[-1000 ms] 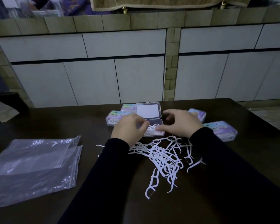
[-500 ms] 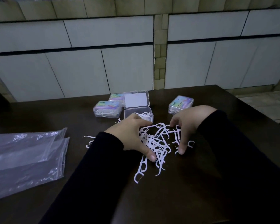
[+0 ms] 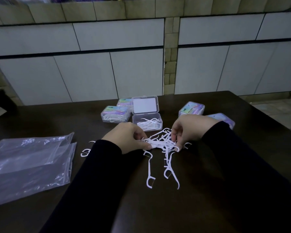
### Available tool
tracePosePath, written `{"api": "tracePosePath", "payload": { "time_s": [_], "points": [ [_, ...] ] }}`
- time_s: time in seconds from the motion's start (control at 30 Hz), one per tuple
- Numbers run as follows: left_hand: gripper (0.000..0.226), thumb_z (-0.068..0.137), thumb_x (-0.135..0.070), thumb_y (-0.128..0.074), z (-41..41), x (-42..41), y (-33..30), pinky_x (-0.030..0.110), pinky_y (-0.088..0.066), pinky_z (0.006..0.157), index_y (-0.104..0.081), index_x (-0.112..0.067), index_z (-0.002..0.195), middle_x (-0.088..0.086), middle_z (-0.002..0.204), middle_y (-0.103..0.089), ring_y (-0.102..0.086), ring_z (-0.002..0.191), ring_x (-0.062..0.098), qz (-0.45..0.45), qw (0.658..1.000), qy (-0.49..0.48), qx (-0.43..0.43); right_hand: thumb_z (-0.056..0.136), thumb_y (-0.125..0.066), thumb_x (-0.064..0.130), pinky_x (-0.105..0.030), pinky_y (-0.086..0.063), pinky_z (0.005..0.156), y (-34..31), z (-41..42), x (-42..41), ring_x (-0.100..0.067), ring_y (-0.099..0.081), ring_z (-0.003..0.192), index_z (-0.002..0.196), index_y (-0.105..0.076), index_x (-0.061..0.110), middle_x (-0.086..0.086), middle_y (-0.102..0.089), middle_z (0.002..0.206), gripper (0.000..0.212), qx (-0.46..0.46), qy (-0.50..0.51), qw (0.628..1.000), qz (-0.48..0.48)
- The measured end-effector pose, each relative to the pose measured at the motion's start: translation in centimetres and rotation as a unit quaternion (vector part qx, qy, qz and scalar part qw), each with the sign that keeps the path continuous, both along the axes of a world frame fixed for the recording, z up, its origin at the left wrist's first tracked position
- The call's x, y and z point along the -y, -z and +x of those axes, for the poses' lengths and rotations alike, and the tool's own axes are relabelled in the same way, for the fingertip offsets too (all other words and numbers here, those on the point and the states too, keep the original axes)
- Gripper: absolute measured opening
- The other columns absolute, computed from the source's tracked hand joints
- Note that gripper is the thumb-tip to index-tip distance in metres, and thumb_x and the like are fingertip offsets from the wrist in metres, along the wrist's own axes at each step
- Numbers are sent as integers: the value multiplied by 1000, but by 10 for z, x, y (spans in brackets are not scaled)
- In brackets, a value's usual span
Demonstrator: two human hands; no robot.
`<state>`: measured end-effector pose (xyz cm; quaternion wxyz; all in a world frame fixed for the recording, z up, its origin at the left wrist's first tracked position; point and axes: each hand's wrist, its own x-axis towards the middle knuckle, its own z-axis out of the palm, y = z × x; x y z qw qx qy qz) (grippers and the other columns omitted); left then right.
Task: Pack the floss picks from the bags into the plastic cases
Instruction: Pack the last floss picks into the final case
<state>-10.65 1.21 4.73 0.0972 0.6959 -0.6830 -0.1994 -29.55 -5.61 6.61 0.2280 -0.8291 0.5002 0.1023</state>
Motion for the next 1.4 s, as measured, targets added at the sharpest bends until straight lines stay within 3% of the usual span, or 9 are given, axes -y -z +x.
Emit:
{"api": "tracePosePath", "payload": {
  "time_s": [0.1,0.3,0.43,0.57,0.7,0.97,1.1,1.23,1.4],
  "points": [
    [46,73,-47,-76,10,0,1,19,-39,73,-67,-28,115,-12,92,-61,-53,83,4,0,1000,-20,-12,73,-82,28,-21,-44,74,5,2,3,-10,-56,93,103,-64,27,12,-61,93,35,35,-15,998,-48],
    [43,81,-41,-72,8,3,2,21,-39,76,-65,-26,120,-5,105,-63,-54,91,9,-2,1000,-19,11,76,-79,29,-23,-36,89,10,5,5,-6,-48,110,136,-51,34,11,-57,127,66,40,-47,995,-82],
    [35,83,-40,-70,6,3,4,20,-38,74,-68,-22,113,-4,102,-64,-55,90,10,-15,1000,-20,15,80,-76,29,-20,-39,81,12,6,7,-2,-50,96,125,-61,33,13,-61,118,47,58,-57,994,-75],
    [31,85,-38,-69,8,3,5,20,-37,73,-68,-19,109,-5,94,-60,-53,83,10,-51,998,-36,7,78,-76,37,-26,-40,87,16,10,10,-5,-51,104,112,-69,33,17,-60,118,34,47,-58,988,-133],
    [27,88,-39,-66,8,4,7,22,-38,73,-69,-21,108,-3,99,-63,-54,86,12,-88,994,-69,-7,80,-72,44,-38,-42,100,24,15,13,-10,-51,111,105,-69,40,16,-60,122,26,45,-68,981,-174],
    [15,89,-42,-60,11,5,15,24,-37,63,-65,-28,89,-10,80,-61,-57,79,10,-204,970,-127,-40,95,-52,42,-29,-26,86,22,21,9,-6,-34,92,111,-62,39,14,-56,103,19,59,-117,950,-284],
    [20,89,-43,-61,13,7,16,29,-50,68,-64,-26,80,-8,77,-65,-61,76,12,-246,955,-141,-83,92,-54,47,-32,-30,89,26,18,15,-10,-43,100,99,-64,44,21,-55,94,12,91,-99,950,-283],
    [19,86,-39,-67,15,7,16,25,-46,63,-61,-31,69,-16,75,-63,-54,62,5,-333,913,-167,-166,91,-58,45,-26,-24,81,18,12,12,-3,-35,89,102,-68,42,21,-47,82,16,138,-98,930,-326],
    [12,87,-31,-68,12,15,19,26,-47,71,-62,-33,76,-21,78,-60,-57,80,10,-437,847,-204,-223,91,-61,36,-27,-26,84,14,5,17,6,-38,76,102,-71,34,31,-46,74,16,236,-64,893,-377]
  ]
}}
